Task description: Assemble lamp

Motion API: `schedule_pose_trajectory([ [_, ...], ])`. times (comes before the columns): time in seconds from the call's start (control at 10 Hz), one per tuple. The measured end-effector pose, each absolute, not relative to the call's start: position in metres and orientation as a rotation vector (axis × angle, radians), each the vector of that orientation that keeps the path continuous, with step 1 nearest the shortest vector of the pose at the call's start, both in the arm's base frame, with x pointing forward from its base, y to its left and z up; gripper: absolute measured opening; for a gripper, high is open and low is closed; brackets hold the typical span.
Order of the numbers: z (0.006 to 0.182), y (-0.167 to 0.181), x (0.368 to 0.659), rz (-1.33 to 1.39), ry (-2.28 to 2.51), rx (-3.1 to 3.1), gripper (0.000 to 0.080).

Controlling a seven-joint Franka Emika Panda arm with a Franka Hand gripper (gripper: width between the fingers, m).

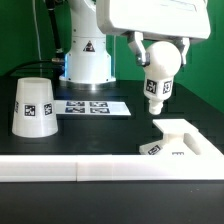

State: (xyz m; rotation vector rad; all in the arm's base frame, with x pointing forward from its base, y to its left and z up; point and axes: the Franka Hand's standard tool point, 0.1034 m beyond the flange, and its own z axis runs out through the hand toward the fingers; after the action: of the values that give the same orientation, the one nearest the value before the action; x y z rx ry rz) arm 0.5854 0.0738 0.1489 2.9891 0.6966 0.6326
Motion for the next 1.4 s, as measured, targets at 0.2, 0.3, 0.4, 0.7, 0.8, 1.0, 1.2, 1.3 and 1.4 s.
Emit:
schedule_pose_trajectory([
  [0.2, 0.149, 0.074, 0.586, 0.634, 0.697, 2.989, 0.0577],
  [0.3, 0.154, 0.076, 0.591, 0.644, 0.702, 2.987, 0.0577],
  [0.4, 0.161, 0.08, 0.598, 0.656, 0.704, 2.986, 0.0577],
  [0.7, 0.161, 0.073, 0.601, 0.758, 0.708, 2.939, 0.0577],
  [0.8, 0.161, 0.074, 0.601, 0.756, 0.711, 2.939, 0.0577],
  [1.0, 0.155, 0.077, 0.6, 0.788, 0.72, 2.925, 0.0577],
  [1.2, 0.154, 0.083, 0.603, 0.785, 0.73, 2.928, 0.0577],
  [1.3, 0.151, 0.085, 0.606, 0.784, 0.733, 2.93, 0.0577],
  [1.4, 0.149, 0.087, 0.608, 0.785, 0.738, 2.93, 0.0577],
])
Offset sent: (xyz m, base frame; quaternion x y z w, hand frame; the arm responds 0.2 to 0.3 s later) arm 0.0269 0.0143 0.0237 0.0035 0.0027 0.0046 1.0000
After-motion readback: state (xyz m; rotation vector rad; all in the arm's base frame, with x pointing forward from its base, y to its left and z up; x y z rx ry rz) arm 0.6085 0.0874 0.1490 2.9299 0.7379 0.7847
